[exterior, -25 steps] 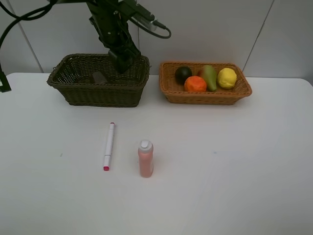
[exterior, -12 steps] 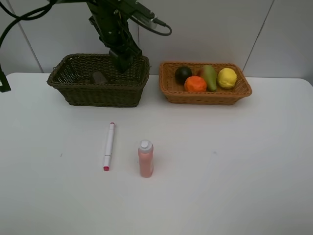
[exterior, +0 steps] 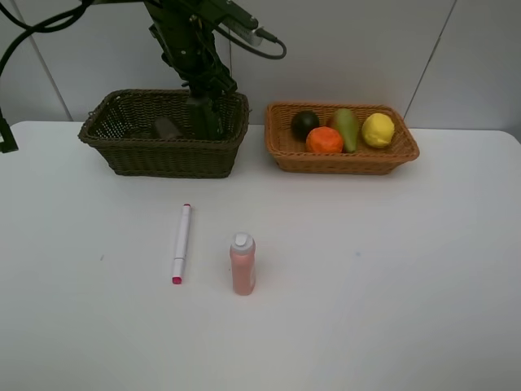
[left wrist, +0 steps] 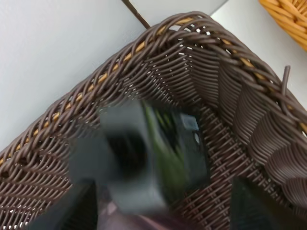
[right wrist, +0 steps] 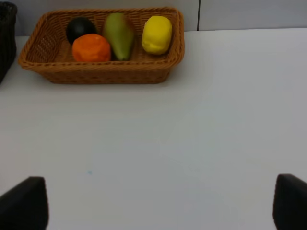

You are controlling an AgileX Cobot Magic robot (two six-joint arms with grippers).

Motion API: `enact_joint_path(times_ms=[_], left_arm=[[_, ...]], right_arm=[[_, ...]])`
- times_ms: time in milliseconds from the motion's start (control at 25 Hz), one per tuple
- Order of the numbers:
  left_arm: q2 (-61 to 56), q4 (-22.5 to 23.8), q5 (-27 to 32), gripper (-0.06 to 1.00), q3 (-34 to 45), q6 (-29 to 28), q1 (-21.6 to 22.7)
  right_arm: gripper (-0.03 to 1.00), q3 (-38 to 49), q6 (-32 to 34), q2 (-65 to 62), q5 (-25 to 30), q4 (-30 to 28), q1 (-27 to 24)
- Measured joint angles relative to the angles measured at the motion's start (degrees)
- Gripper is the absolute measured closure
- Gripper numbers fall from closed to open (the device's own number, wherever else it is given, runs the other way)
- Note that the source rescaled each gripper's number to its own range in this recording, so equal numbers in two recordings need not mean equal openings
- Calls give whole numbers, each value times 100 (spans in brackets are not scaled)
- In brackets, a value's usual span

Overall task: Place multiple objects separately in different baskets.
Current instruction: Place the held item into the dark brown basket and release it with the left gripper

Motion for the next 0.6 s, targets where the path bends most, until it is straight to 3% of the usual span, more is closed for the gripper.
enact_joint_path(times_ms=[280, 600], left_arm=[[0, 0, 22, 11, 0, 36, 0], [-144, -7, 193, 10, 0, 361, 0]], right_arm=[[-1, 0, 0, 0, 0, 0, 0], [-1, 0, 0, 0, 0, 0, 0]])
